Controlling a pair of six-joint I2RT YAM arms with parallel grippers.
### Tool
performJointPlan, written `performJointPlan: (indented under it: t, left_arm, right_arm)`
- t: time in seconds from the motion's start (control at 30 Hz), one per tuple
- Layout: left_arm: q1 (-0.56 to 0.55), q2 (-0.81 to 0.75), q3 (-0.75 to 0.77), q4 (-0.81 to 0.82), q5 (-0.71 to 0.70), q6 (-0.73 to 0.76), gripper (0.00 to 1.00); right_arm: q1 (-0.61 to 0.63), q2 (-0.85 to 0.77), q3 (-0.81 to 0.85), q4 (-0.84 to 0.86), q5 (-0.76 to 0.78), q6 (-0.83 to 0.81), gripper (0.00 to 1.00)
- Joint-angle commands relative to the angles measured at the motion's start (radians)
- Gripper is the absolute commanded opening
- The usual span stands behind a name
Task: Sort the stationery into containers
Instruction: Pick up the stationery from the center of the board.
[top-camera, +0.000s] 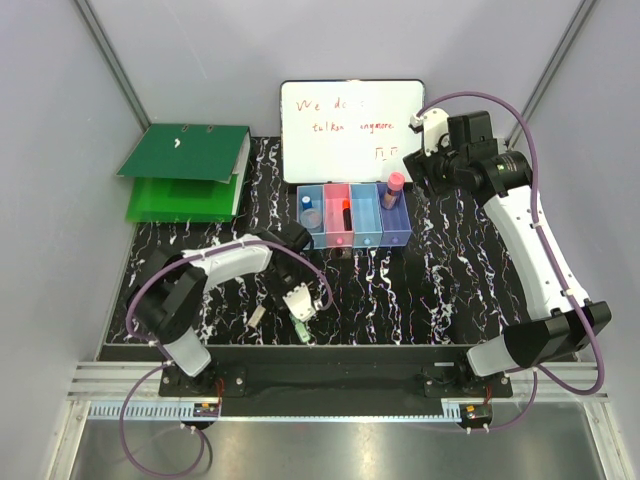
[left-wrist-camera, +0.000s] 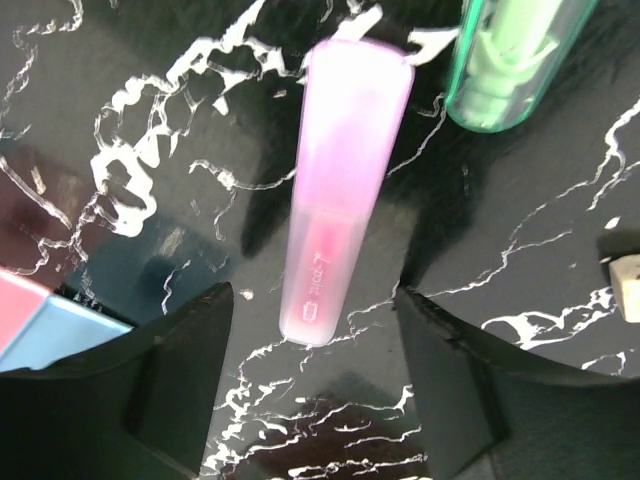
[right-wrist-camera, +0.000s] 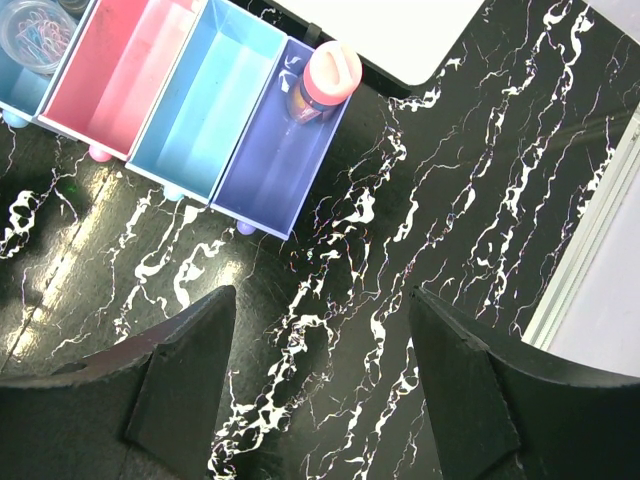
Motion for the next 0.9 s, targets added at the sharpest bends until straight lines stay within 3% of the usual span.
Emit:
performJointPlan:
  t: [0.0,0.13,0.17,0.2,0.23,0.53,0.87]
  left_arm:
    - [-0.026,0.023,0.020,-0.005,0.009,-0.028,0.67]
    - [-0.037,0.034,0.007,-0.008,-0.005,-0.036,0.44]
    - [-0.041,0.040,0.006,-0.006,-0.016,-0.044,0.34]
    - [-0.044,0.045,0.007,-0.008,-0.025,-0.051,0.04]
    - [-0.047,0.050,0.013,-0.008,-0.027,-0.057,0.00]
    - [-0.058,0.021,0.096,-0.017,0.005,-0.266,0.00]
    - [-0.044,-0.078,0.343,0.038,0.136,-0.879,0.00]
  right_arm:
    - [0.006,-0.039,0.004,0.025,0.005,-0.002,0.77]
    - [0.006,-0.041,0.008,0.026,0.007,-0.002,0.77]
    - [0.006,-0.039,0.013,0.026,0.007,-0.001,0.77]
    - [0.004,-0.039,0.014,0.028,0.007,-0.001,0.77]
    - [0.006,-0.039,0.016,0.028,0.007,0.001,0.77]
    - [0.006,-0.070,-0.007,0.026,-0.002,0.024,0.78]
    - [0.004,-0.150,-0.082,0.046,-0.174,0.126,0.78]
